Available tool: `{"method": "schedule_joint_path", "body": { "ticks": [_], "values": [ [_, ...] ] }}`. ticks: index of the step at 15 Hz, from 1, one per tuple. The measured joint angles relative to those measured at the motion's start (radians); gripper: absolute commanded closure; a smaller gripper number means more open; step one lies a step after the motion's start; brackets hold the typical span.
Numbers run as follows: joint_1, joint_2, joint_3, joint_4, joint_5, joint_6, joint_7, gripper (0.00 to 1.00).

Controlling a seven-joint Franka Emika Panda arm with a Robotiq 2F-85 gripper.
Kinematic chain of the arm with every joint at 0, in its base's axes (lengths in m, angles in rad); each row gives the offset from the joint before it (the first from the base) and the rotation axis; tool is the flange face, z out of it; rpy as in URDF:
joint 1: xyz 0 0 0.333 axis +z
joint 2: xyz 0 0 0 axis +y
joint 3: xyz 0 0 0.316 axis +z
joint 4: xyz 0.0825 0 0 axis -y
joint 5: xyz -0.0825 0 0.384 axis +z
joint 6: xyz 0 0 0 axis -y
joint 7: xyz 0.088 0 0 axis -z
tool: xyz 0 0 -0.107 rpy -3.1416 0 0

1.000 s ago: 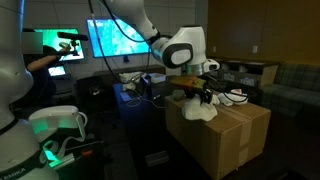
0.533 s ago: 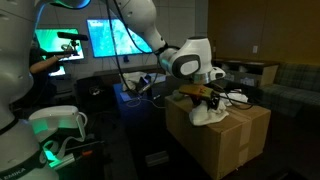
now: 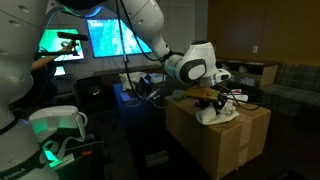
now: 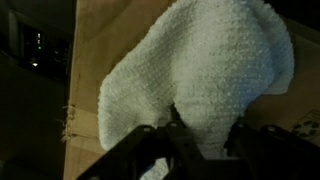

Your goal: Put the objects on the table on to the box and the objects on the box on to the table

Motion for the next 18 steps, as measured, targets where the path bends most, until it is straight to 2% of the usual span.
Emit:
{"method": "schedule_joint_path", "body": {
  "ticks": [4,5,12,18],
  "values": [
    [0.012,-0.002,-0.007,0.028,-0.042,0.0,0.035,0.04],
    [0.017,-0.004,-0.008,0.035,-0.047,0.001,0.043,0.01],
    [0.084,-0.032,-0.004,0.058,-0.069,0.017,0.074,0.0],
    [0.127,-0.007,0.031,0.073,-0.069,0.016,0.076,0.0]
  ]
}}
